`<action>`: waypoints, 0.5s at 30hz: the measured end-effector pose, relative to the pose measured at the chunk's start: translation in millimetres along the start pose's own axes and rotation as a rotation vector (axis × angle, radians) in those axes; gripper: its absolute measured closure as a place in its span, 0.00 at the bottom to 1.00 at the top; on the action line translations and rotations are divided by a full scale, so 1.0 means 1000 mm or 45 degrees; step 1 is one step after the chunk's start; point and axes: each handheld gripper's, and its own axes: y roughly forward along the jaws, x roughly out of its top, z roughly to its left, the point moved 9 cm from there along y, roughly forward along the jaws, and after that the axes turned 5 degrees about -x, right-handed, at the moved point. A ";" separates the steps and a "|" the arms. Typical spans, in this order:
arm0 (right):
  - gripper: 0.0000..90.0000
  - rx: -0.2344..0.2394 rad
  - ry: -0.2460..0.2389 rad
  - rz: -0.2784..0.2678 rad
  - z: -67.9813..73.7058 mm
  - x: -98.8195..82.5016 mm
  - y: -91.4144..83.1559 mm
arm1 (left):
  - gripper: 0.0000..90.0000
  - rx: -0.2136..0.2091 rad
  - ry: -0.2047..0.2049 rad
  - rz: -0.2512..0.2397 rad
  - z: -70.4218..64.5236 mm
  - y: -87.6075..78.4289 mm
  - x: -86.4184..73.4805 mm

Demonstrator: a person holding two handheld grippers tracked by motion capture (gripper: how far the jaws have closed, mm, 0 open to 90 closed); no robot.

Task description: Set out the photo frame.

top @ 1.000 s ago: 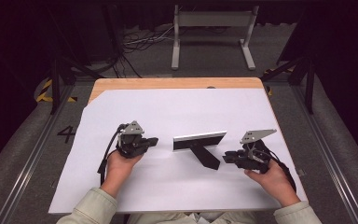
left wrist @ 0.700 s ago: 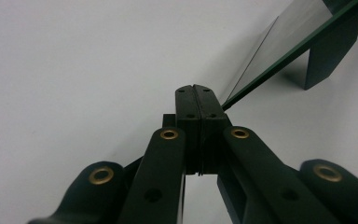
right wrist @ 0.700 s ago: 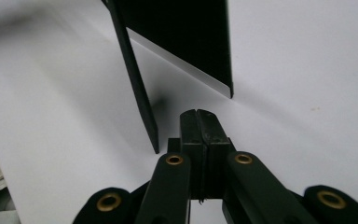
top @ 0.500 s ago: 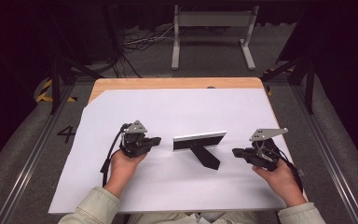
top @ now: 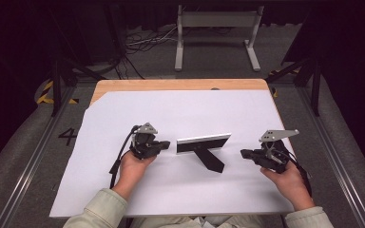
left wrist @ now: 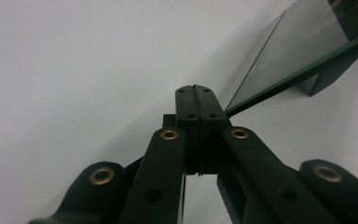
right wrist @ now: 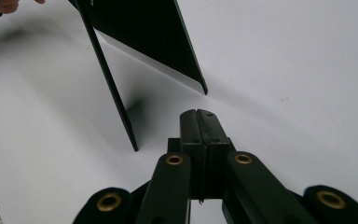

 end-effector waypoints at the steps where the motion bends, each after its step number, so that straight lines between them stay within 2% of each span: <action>1: 1.00 -0.002 0.002 0.000 0.000 -0.001 -0.001 | 1.00 -0.012 -0.007 0.004 0.000 0.003 0.000; 4: 1.00 -0.008 0.009 -0.004 -0.002 -0.002 -0.003 | 1.00 -0.025 -0.037 0.032 -0.001 0.010 -0.001; 10: 1.00 -0.020 0.026 -0.011 -0.005 -0.003 -0.007 | 1.00 -0.054 -0.050 0.077 -0.002 0.019 -0.004; 13: 1.00 -0.020 0.033 -0.015 -0.006 -0.003 -0.009 | 1.00 -0.052 -0.045 0.074 -0.001 0.024 -0.004; 15: 1.00 -0.023 0.032 -0.014 -0.006 -0.004 -0.009 | 1.00 -0.070 -0.065 0.049 -0.001 0.027 -0.002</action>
